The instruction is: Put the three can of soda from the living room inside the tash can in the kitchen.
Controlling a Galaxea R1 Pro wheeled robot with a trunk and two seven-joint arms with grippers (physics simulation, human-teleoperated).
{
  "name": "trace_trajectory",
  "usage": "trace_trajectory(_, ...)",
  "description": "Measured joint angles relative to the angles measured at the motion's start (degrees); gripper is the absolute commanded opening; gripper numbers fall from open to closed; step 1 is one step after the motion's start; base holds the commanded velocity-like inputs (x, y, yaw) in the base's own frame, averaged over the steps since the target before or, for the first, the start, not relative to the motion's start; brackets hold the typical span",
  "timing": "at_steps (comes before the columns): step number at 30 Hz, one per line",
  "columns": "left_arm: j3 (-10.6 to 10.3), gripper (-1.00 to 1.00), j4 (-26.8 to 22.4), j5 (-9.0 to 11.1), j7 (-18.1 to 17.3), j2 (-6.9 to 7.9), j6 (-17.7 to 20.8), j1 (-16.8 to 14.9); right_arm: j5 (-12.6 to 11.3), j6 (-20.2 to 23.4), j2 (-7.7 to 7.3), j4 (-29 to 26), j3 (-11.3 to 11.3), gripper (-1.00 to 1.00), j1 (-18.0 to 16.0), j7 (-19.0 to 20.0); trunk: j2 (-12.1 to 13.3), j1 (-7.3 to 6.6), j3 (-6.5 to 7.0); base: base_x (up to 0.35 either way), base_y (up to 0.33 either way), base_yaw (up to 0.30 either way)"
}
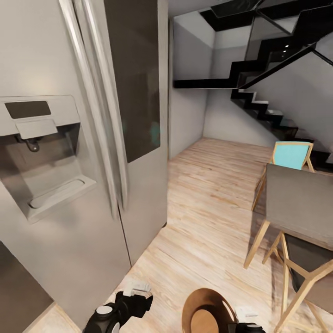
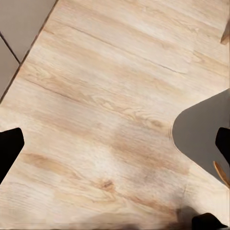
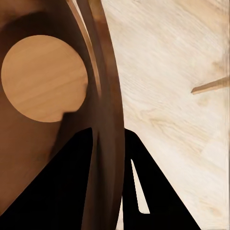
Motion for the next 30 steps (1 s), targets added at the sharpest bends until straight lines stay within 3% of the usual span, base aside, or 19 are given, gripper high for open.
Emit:
trace_trajectory(11, 0.4, 1.00, 3.3, 0.3, 2.4, -0.10, 0.1, -0.1, 0.2, 0.0, -0.46, -0.1, -0.8, -1.00, 0.0, -0.7, 0.0, 0.00, 0.03, 0.000, 0.000, -0.286)
trace_trajectory(14, 0.5, 1.00, 3.8, 0.2, 3.1, -0.11, 0.1, -0.1, 0.9, 0.1, -1.20, -0.2, -3.6, -1.00, 0.0, -0.9, 0.0, 0.00, 0.08, 0.000, 0.000, -0.287)
trace_trajectory(15, 0.5, 1.00, 4.3, 0.2, 3.2, -0.13, 0.1, -0.1, -0.1, 0.0, -1.45, 0.0, -4.7, -1.00, 0.0, -0.7, 0.0, 0.00, 0.10, 0.000, 0.000, -0.287)
trace_trajectory(19, 0.6, 1.00, 5.4, 0.3, 3.4, -0.25, 0.2, -0.2, 0.2, 0.0, -1.96, -0.7, -6.5, -1.00, 0.0, -0.7, 0.0, 0.00, 0.20, 0.000, 0.000, -0.287)
trace_trajectory(30, 0.6, 1.00, 6.1, 0.2, 3.4, -0.29, 0.3, -0.2, 0.0, 0.0, -2.10, -1.3, -6.9, -1.00, 0.0, -0.5, 0.0, 0.00, 0.49, 0.000, 0.000, -0.287)
